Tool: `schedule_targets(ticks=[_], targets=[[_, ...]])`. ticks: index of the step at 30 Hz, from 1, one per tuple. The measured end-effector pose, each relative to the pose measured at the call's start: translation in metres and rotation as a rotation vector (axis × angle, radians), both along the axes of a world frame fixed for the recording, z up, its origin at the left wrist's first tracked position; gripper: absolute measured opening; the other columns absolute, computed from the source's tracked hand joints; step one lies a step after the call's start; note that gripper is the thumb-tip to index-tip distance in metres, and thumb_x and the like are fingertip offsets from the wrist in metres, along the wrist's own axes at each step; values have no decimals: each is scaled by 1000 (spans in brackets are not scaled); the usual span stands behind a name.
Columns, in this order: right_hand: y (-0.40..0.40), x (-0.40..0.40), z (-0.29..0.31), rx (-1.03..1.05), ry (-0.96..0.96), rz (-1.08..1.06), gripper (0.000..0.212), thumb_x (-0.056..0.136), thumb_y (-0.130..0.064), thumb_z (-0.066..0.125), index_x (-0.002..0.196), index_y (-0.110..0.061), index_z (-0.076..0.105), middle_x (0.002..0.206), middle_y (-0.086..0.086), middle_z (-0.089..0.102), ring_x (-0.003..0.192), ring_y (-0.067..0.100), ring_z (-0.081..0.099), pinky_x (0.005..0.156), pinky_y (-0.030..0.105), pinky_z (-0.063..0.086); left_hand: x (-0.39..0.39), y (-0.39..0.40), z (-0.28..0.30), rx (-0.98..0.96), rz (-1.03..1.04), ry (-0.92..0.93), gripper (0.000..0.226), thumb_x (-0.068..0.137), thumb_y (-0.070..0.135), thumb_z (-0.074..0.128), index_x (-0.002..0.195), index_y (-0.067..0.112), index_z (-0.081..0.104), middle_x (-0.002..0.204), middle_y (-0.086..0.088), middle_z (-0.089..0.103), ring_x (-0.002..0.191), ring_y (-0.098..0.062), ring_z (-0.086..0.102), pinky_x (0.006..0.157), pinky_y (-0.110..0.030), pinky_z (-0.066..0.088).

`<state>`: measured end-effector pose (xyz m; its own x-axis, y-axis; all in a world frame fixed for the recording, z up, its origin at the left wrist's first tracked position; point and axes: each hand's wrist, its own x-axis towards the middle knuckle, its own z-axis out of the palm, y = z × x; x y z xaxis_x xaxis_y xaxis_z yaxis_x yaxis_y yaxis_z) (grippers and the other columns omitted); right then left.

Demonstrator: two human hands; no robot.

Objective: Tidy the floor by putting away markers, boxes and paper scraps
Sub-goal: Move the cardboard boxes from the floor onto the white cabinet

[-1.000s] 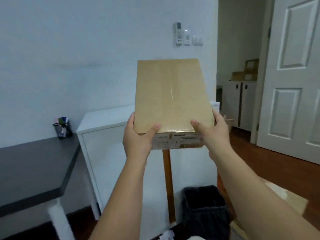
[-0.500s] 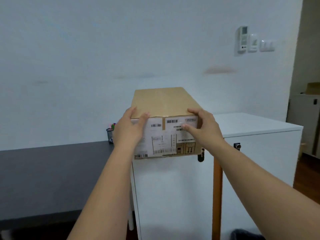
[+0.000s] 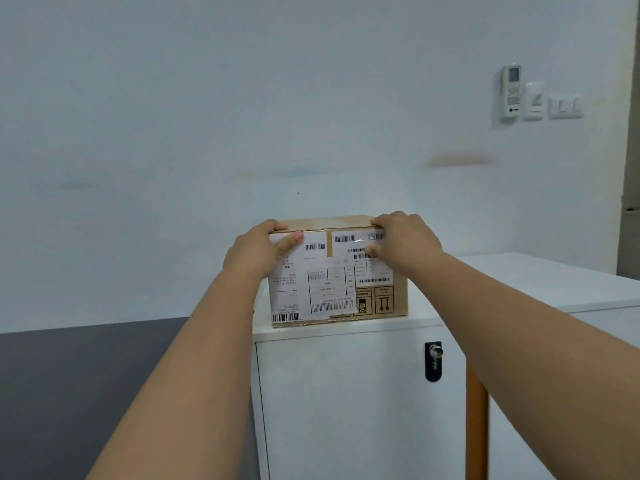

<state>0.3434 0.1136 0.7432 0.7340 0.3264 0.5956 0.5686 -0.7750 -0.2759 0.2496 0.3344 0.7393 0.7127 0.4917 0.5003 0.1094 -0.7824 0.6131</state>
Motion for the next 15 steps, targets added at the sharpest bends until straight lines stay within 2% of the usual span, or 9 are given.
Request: schedule_targets(ticks=[3, 5, 7, 10, 15], targets=[[10, 15, 4, -39, 7, 1, 56, 85, -33, 69, 137, -27, 51, 127, 2, 57, 120, 25, 51, 93, 41, 50, 15, 12, -1, -89, -37, -39, 54, 73, 71, 65, 116, 39, 60, 107, 2, 64, 90, -24, 65, 71, -34, 57], [18, 24, 7, -72, 3, 7, 50, 87, -23, 64, 135, -27, 53, 126, 2, 59, 116, 25, 54, 90, 39, 52, 24, 20, 1, -109, -31, -62, 52, 75, 68, 67, 117, 38, 61, 107, 1, 61, 89, -26, 65, 62, -30, 56], [27, 35, 8, -115, -8, 1, 49, 88, -13, 56, 135, -27, 54, 125, 2, 61, 113, 24, 56, 87, 37, 53, 38, 30, -1, -101, -14, -68, 53, 76, 66, 67, 119, 36, 61, 111, 1, 61, 93, -29, 65, 69, -33, 57], [40, 49, 6, -179, -7, -8, 57, 89, -10, 49, 143, -28, 44, 129, 2, 58, 112, 23, 56, 85, 33, 52, 61, 45, -7, -59, 37, -76, 57, 76, 70, 64, 122, 35, 60, 119, -3, 64, 98, -32, 65, 86, -41, 55], [59, 74, 2, -212, 13, 2, 70, 88, -10, 50, 151, -28, 26, 138, 2, 49, 119, 25, 51, 94, 39, 52, 88, 58, -8, 13, 105, -78, 57, 84, 69, 54, 129, 34, 55, 130, -6, 60, 111, -32, 59, 79, -33, 42]])
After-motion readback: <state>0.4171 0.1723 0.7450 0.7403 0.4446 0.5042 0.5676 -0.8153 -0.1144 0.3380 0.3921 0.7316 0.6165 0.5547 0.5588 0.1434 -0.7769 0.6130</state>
